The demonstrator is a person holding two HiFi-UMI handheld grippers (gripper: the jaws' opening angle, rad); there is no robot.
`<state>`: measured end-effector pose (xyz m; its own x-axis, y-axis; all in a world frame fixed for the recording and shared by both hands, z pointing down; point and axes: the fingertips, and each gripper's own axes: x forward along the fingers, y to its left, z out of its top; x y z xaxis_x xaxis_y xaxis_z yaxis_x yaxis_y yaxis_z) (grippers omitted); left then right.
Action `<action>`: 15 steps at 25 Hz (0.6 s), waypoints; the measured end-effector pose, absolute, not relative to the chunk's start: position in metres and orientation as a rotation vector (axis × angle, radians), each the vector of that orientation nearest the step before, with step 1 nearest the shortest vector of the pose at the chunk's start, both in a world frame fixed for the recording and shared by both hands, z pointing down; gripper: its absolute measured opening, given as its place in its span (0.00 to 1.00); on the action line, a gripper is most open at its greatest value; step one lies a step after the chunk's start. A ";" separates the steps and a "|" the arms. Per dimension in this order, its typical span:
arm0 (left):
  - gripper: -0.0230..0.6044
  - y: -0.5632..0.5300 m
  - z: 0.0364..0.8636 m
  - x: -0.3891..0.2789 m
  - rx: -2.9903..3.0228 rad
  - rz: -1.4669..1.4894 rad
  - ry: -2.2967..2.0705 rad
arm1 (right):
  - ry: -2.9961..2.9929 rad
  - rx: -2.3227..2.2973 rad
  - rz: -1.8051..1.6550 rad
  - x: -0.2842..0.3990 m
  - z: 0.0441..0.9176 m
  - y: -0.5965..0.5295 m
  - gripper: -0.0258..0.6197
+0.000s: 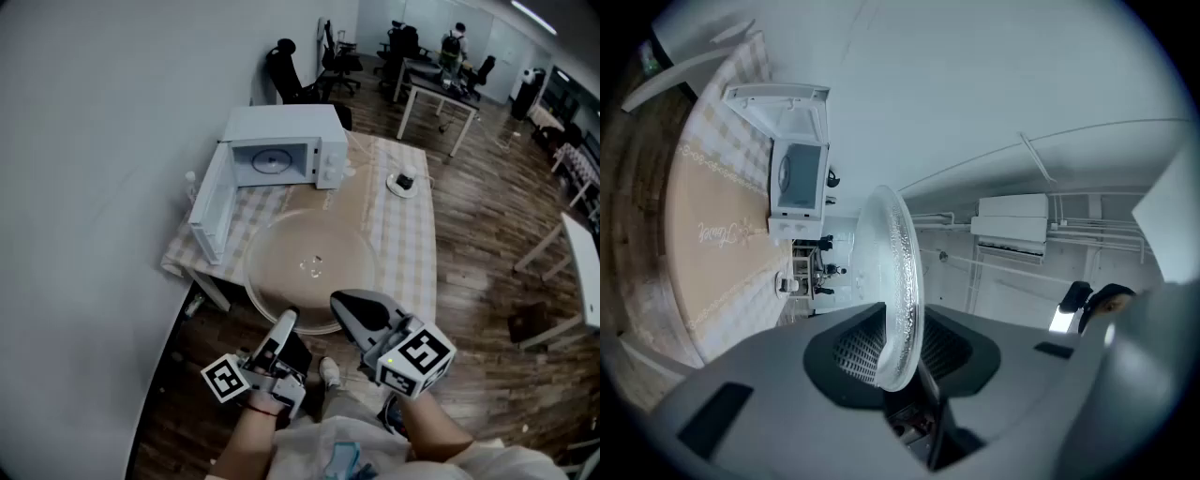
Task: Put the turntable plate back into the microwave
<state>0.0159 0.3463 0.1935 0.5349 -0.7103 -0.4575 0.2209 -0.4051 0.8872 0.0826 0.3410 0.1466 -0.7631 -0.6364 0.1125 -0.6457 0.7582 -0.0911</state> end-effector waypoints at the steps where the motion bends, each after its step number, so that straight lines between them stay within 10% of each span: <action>1: 0.18 0.346 0.194 0.016 1.697 -1.081 -0.417 | -2.872 1.049 0.188 0.082 0.148 0.341 0.09; 15: 0.18 0.346 0.195 0.019 1.691 -1.090 -0.421 | -2.863 1.049 0.180 0.085 0.148 0.340 0.09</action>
